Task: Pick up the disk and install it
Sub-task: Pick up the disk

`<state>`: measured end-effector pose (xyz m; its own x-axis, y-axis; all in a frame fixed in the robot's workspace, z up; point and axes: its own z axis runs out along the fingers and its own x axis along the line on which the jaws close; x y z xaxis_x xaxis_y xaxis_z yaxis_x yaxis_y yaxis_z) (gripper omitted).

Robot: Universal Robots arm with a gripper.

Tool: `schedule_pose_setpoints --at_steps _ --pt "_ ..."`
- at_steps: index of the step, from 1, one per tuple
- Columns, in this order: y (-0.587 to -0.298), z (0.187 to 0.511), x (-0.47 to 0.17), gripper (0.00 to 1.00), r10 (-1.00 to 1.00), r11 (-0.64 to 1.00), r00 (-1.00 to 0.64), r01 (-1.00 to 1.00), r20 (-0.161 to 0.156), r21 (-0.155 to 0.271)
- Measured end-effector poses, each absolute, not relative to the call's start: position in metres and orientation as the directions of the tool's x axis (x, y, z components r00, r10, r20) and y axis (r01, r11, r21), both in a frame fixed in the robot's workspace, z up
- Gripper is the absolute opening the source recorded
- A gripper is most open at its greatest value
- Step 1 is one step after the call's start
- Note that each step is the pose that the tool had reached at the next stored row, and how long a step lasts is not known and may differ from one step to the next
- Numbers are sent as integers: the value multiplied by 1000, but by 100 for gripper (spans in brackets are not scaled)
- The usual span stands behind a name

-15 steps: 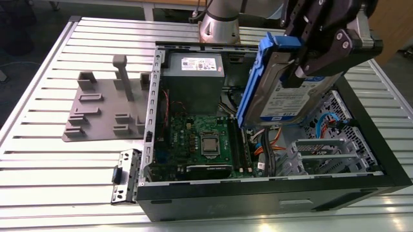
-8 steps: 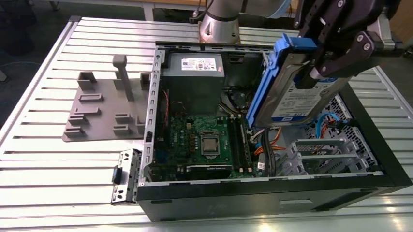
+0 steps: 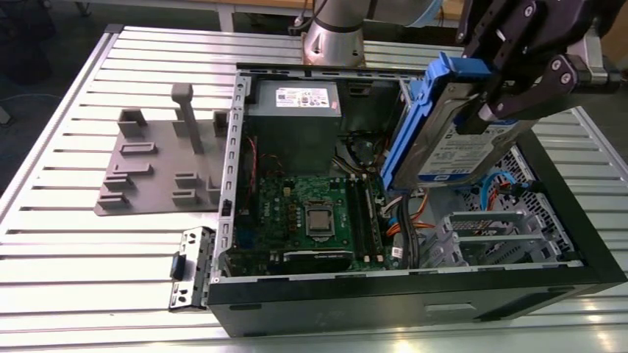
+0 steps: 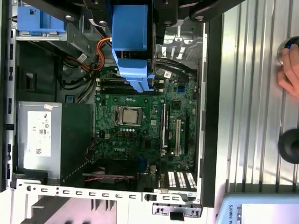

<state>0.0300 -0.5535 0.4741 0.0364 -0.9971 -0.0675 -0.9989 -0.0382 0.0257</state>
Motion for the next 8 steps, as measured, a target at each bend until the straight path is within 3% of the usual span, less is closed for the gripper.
schedule_pose_setpoints --at_steps 8 --pt "-561 473 31 36 -998 5 -6 -1000 -67 26"
